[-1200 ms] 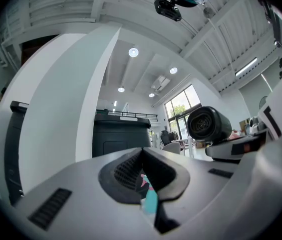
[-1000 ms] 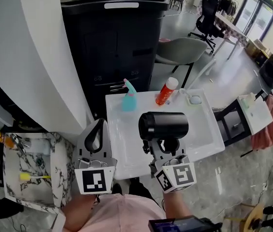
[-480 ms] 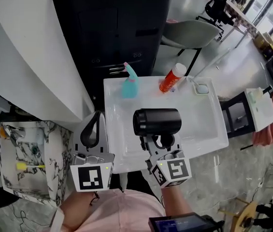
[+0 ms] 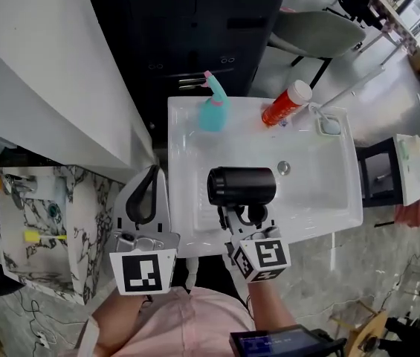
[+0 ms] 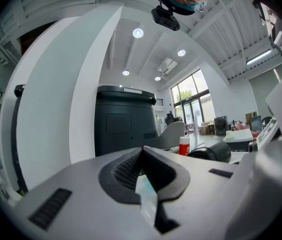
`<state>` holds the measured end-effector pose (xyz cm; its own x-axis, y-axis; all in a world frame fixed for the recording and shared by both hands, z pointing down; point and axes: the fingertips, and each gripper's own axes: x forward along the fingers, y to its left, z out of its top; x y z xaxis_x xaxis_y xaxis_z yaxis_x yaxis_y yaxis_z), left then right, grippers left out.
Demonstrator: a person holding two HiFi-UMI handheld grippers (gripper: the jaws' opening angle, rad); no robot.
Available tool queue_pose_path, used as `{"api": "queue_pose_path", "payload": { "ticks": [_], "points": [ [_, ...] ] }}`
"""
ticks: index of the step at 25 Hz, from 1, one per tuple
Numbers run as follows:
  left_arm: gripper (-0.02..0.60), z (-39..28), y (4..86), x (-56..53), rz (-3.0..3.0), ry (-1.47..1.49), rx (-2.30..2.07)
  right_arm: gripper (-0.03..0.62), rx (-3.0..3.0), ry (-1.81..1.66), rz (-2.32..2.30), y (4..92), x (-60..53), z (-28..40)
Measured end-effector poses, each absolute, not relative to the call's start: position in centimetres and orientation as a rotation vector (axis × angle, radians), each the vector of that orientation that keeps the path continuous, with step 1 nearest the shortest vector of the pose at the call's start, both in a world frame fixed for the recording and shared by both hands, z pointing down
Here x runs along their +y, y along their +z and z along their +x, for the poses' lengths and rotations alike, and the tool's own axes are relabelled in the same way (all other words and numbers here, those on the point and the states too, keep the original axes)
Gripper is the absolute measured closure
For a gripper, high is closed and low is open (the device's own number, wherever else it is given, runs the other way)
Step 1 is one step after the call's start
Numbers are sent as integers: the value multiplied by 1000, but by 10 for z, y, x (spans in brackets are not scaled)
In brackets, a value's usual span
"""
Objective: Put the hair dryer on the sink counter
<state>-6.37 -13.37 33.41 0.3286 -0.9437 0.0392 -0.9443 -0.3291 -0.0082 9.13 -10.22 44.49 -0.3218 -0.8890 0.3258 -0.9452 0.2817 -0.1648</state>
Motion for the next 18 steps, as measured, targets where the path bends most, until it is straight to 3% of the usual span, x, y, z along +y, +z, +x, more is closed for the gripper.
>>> {"api": "queue_pose_path", "payload": {
  "ticks": [18],
  "points": [
    [571,-62,357,-144,2506,122,-1802,388,-2316,646,1642,491,-112,91]
  ]
}}
